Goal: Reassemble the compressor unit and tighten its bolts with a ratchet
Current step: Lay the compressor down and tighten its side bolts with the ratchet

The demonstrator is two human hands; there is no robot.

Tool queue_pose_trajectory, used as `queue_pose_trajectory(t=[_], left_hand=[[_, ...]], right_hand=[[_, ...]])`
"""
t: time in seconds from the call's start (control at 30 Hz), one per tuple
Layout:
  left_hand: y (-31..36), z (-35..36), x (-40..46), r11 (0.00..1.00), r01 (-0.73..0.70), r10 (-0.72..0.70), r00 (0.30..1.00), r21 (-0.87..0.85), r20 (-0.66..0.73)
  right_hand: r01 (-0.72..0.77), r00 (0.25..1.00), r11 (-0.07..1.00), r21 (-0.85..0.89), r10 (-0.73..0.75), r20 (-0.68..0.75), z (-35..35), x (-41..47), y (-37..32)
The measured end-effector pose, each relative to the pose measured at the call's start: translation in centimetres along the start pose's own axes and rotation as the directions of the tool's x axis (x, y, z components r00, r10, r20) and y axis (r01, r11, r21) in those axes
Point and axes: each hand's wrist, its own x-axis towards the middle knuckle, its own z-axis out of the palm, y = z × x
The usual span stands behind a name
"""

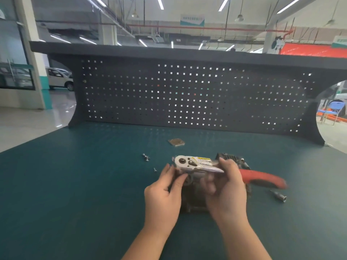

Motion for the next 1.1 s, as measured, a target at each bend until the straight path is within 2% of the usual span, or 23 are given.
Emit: queue_pose_trajectory(t=[0.03, 0.07, 0.13, 0.17, 0.2, 0.23, 0.27, 0.3, 0.33, 0.37, 0.43, 0.5, 0.53, 0.57, 0.63, 0.7, 0.77, 0.83, 0.87, 0.93, 0.97, 1.03, 1.1], left_hand=[[0.1, 0.1, -0.1, 0.999, 0.014, -0.014, 1.0, -0.034, -0.002], [0.2, 0.2, -0.1, 0.995, 0.061, -0.061, 0.998, -0.085, 0.004], [-0.1, 0.5, -0.1, 0.97, 0.188, -0.188, 0.982, -0.156, 0.013], [-0.3, 0.5, -0.1, 0.965, 0.224, -0.227, 0.974, -0.14, -0.009], [-0.7, 0.5, 0.0, 0.964, 0.244, -0.248, 0.968, -0.102, -0.033], [-0.9, 0.5, 0.0, 0.965, 0.251, -0.255, 0.966, -0.072, -0.043], [-1.0, 0.4, 0.1, 0.968, 0.244, -0.246, 0.969, -0.058, -0.038], [-0.9, 0.2, 0.2, 0.974, 0.223, -0.224, 0.974, -0.049, -0.019], [-0.6, 0.0, 0.3, 0.982, 0.187, -0.187, 0.982, -0.038, 0.009], [-0.2, -0.2, 0.4, 0.989, 0.144, -0.143, 0.989, -0.023, 0.033], [0.5, -0.4, 0.5, 0.998, 0.055, -0.057, 0.997, 0.025, 0.058], [0.6, -0.1, 0.3, 0.999, 0.04, -0.042, 0.997, 0.027, 0.067], [0.7, 0.1, 0.1, 0.996, 0.084, -0.084, 0.995, -0.006, 0.055], [0.6, 0.3, -0.1, 0.987, 0.15, -0.149, 0.988, -0.048, 0.029], [0.2, 0.7, -0.2, 0.956, 0.275, -0.281, 0.959, -0.101, -0.043], [-0.2, 0.6, -0.1, 0.944, 0.318, -0.324, 0.944, -0.09, -0.066], [0.0, 0.1, 0.4, 0.959, 0.278, -0.278, 0.961, -0.048, -0.002], [0.8, -0.4, 0.9, 0.983, 0.181, -0.183, 0.98, 0.034, 0.082], [1.1, -0.6, 1.1, 0.989, 0.128, -0.136, 0.985, 0.075, 0.11], [1.6, -0.5, 1.0, 0.991, 0.096, -0.107, 0.986, 0.099, 0.124], [1.6, -0.2, 0.7, 0.989, 0.126, -0.134, 0.986, 0.076, 0.099], [1.3, 0.4, 0.1, 0.967, 0.253, -0.253, 0.967, -0.024, 0.012], [0.9, 0.7, -0.3, 0.928, 0.362, -0.368, 0.929, -0.091, -0.046]], right_hand=[[0.028, 1.0, 0.999, 0.022, -0.028, 0.01, 0.2, -0.3, -0.1], [0.11, 0.994, 0.992, -0.06, -0.11, 0.007, 0.3, -0.8, 0.1], [0.322, 0.945, 0.862, -0.391, -0.316, 0.082, 0.1, -1.9, 1.0], [0.368, 0.928, 0.734, -0.571, -0.329, 0.174, -0.2, -2.2, 1.8], [0.369, 0.929, 0.624, -0.689, -0.243, 0.278, 0.0, -2.8, 2.4], [0.338, 0.94, 0.596, -0.729, -0.167, 0.299, 0.2, -3.2, 2.7], [0.351, 0.937, 0.571, -0.742, -0.209, 0.281, 0.3, -3.1, 2.9], [0.414, 0.906, 0.576, -0.706, -0.337, 0.256, 0.1, -2.8, 3.1], [0.408, 0.899, 0.675, -0.614, -0.415, 0.141, 0.4, -2.7, 2.4], [0.36, 0.924, 0.8, -0.48, -0.376, 0.066, 0.2, -2.3, 1.4], [0.178, 0.984, 0.959, -0.219, -0.174, 0.037, 0.2, -0.7, 0.2], [-0.045, 0.999, 0.995, 0.091, 0.043, 0.024, -0.2, 0.1, -0.5], [-0.044, 0.999, 0.996, 0.083, 0.044, 0.005, -0.1, -0.2, -0.5], [0.037, 0.999, 0.997, -0.067, -0.037, -0.002, 0.0, -1.0, 0.0], [0.25, 0.965, 0.861, -0.442, -0.259, 0.043, 0.4, -3.3, 1.5], [0.376, 0.921, 0.768, -0.519, -0.371, 0.12, 0.9, -4.5, 2.7], [0.291, 0.95, 0.881, -0.374, -0.311, 0.005, 0.9, -3.5, 2.1], [0.012, 0.997, 1.0, -0.002, -0.012, -0.076, 0.6, -1.3, 0.7], [-0.135, 0.986, 0.974, 0.18, 0.149, -0.069, 0.4, -0.2, 0.0], [-0.237, 0.965, 0.935, 0.265, 0.259, -0.051, -0.2, 0.7, -0.4], [-0.191, 0.977, 0.962, 0.197, 0.205, -0.055, 0.0, 0.3, -0.3], [0.042, 0.996, 0.992, -0.116, -0.051, -0.078, 0.3, -1.8, 0.9], [0.218, 0.971, 0.908, -0.359, -0.238, -0.011, 0.9, -4.1, 1.9]])
